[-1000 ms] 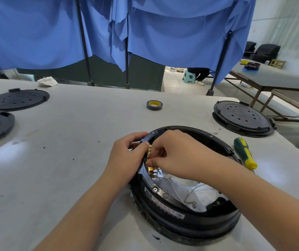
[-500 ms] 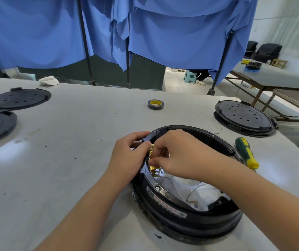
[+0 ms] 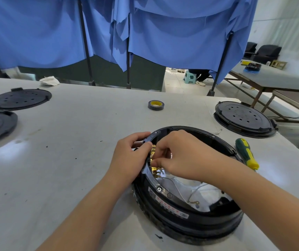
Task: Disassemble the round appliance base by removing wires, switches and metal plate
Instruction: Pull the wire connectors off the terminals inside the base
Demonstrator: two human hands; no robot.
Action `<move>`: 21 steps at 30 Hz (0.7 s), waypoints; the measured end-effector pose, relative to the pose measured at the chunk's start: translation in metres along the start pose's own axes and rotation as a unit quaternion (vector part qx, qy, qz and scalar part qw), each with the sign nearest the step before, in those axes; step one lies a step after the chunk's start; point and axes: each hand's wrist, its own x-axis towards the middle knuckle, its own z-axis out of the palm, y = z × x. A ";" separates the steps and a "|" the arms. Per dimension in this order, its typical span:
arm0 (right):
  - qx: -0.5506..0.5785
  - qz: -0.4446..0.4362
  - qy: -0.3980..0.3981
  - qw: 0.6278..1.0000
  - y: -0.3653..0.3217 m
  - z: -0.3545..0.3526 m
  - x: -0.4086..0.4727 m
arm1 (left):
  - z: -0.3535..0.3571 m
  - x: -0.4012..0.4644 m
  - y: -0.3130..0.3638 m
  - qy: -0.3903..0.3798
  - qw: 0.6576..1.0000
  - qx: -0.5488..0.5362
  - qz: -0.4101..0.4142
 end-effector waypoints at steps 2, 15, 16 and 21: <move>0.001 0.003 -0.009 1.000 0.002 -0.002 0.000 | 0.000 0.000 -0.001 0.001 1.000 -0.001 -0.004; 0.111 0.076 0.179 0.975 0.071 -0.054 -0.019 | -0.001 -0.002 0.002 0.000 1.000 -0.012 -0.022; 0.106 0.090 0.188 0.972 0.083 -0.058 -0.018 | -0.002 -0.002 0.002 0.000 1.000 -0.013 -0.024; 0.068 0.192 0.167 0.965 0.142 -0.061 -0.020 | -0.002 -0.002 0.001 -0.001 1.000 -0.014 -0.027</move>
